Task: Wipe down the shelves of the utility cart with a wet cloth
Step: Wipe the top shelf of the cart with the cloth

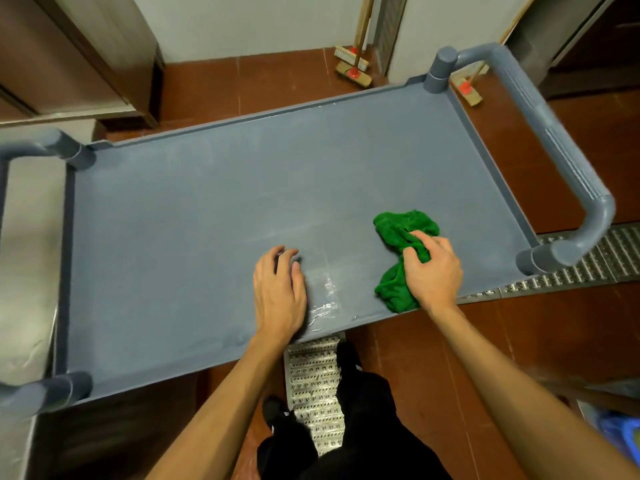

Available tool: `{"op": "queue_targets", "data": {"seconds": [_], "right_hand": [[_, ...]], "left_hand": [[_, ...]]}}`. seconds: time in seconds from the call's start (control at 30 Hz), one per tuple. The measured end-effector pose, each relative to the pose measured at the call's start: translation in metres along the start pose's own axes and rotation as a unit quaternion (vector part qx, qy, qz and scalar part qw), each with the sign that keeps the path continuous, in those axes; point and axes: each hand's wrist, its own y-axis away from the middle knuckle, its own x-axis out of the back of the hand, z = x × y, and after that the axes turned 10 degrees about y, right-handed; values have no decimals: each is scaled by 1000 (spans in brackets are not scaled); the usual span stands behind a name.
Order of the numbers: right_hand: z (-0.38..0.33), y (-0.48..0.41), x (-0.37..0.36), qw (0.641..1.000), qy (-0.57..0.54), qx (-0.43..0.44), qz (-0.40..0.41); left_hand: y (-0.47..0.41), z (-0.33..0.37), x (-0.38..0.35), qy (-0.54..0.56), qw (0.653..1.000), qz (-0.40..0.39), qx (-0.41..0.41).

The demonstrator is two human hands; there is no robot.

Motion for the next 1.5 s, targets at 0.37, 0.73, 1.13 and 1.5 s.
{"op": "queue_targets", "data": {"seconds": [0.37, 0.73, 1.13, 1.5], "right_hand": [[-94, 85, -65, 997, 21, 53, -47], [-179, 165, -129, 996, -6, 63, -70], [-245, 226, -163, 980, -10, 117, -161], [-250, 247, -119, 892, -394, -106, -197]], "left_hand": [[23, -63, 90, -5, 999, 33, 14], [41, -123, 167, -17, 997, 75, 33], [62, -146, 208, 20, 997, 72, 29], [60, -107, 210, 366, 895, -35, 255]]}}
